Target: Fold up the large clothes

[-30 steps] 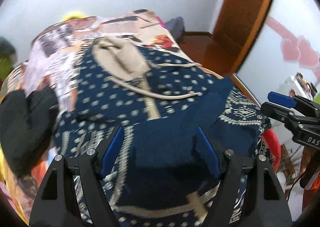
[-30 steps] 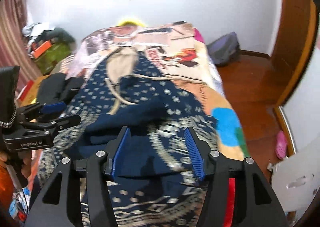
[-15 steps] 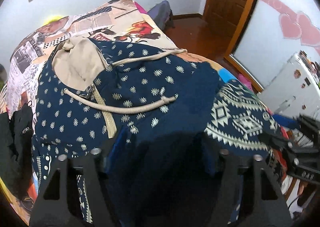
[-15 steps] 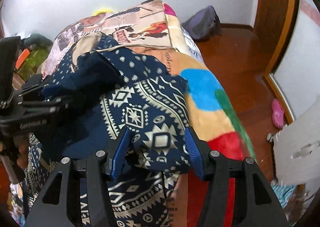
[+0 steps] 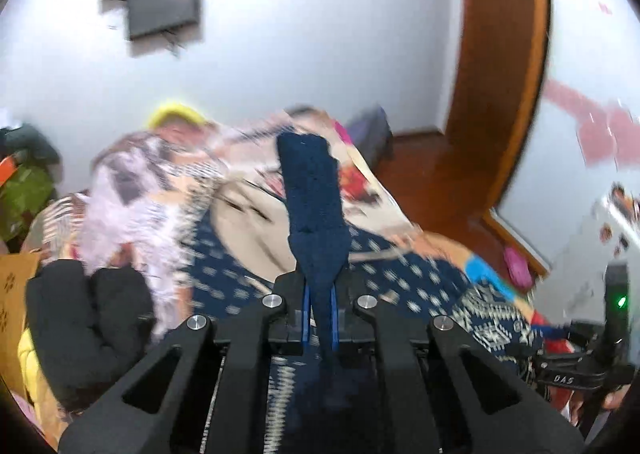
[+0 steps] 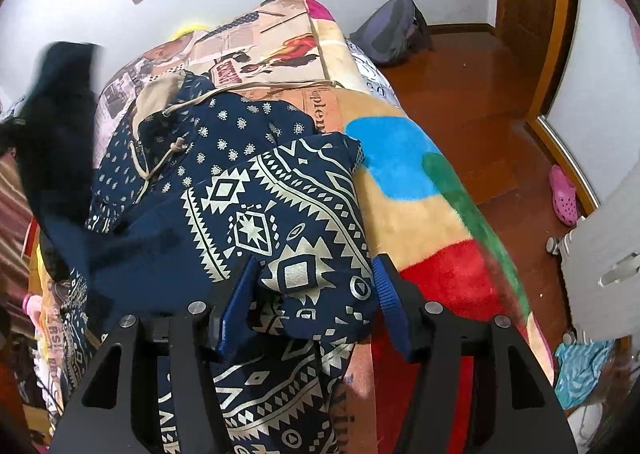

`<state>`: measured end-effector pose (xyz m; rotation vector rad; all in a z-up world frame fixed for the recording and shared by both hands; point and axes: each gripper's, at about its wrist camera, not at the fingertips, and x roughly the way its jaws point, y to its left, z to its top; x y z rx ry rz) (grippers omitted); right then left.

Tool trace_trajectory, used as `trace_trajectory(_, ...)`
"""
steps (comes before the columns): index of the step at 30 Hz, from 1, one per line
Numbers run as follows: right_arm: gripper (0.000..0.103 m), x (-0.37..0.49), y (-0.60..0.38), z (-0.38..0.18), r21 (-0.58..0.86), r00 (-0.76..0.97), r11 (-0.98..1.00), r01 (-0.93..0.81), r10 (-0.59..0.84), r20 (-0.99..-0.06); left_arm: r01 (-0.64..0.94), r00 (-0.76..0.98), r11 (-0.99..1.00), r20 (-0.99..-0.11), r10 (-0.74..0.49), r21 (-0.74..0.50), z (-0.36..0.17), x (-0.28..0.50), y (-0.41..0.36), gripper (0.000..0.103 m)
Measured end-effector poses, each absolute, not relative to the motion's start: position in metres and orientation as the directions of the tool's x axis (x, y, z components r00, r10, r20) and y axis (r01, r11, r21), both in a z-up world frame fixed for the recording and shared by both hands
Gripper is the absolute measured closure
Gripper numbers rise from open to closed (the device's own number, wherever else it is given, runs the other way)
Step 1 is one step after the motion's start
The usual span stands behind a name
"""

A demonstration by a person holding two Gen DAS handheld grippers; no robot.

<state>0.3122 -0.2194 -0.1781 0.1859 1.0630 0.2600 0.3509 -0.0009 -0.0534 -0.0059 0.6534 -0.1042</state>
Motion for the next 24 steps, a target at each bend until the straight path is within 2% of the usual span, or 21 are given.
trace_trajectory(3,0.048,0.314,-0.219,-0.179,0.298,0.461,0.948,-0.109,0.314,-0.83,0.037,0.811,0.997,-0.581,-0.069,-0.065,-0.046,0.334,0.031,0.096)
trace_trajectory(5,0.048,0.315,-0.219,-0.179,0.33,0.458,0.938,-0.101,0.339,-0.822,0.005,0.795,0.996,-0.603,-0.058,-0.088,-0.054,0.326,0.049,0.095)
trace_trajectory(11,0.047,0.319,-0.209,-0.182,0.304,0.45,0.947,-0.106,0.318,-0.834,-0.072,0.682,0.994,-0.731,-0.014,-0.087,-0.111,0.313,0.083,0.092)
trace_trajectory(15,0.048,0.315,-0.205,-0.189,0.272,0.44,0.956,-0.111,0.293,-0.849,-0.091,0.605,0.989,-0.795,-0.04,-0.119,-0.148,0.296,0.098,0.09)
trace_trajectory(18,0.048,0.313,-0.206,-0.189,0.269,0.442,0.957,-0.109,0.288,-0.85,-0.107,0.565,0.983,-0.822,-0.066,-0.152,-0.17,0.283,0.104,0.082)
trace_trajectory(19,0.048,0.312,-0.207,-0.187,0.268,0.441,0.958,-0.105,0.286,-0.851,-0.122,0.559,0.983,-0.828,-0.047,-0.138,-0.173,0.278,0.107,0.07)
trace_trajectory(20,0.048,0.312,-0.208,-0.183,0.264,0.444,0.959,-0.102,0.281,-0.851,-0.146,0.558,0.984,-0.83,-0.006,-0.106,-0.177,0.273,0.106,0.067)
trace_trajectory(22,0.047,0.31,-0.209,-0.176,0.261,0.456,0.96,-0.106,0.28,-0.845,-0.165,0.551,0.983,-0.834,0.028,-0.076,-0.186,0.265,0.109,0.066)
trace_trajectory(24,0.047,0.306,-0.211,-0.165,0.254,0.48,0.96,-0.118,0.279,-0.832,-0.17,0.538,0.978,-0.843,-0.013,-0.123,-0.194,0.26,0.115,0.065)
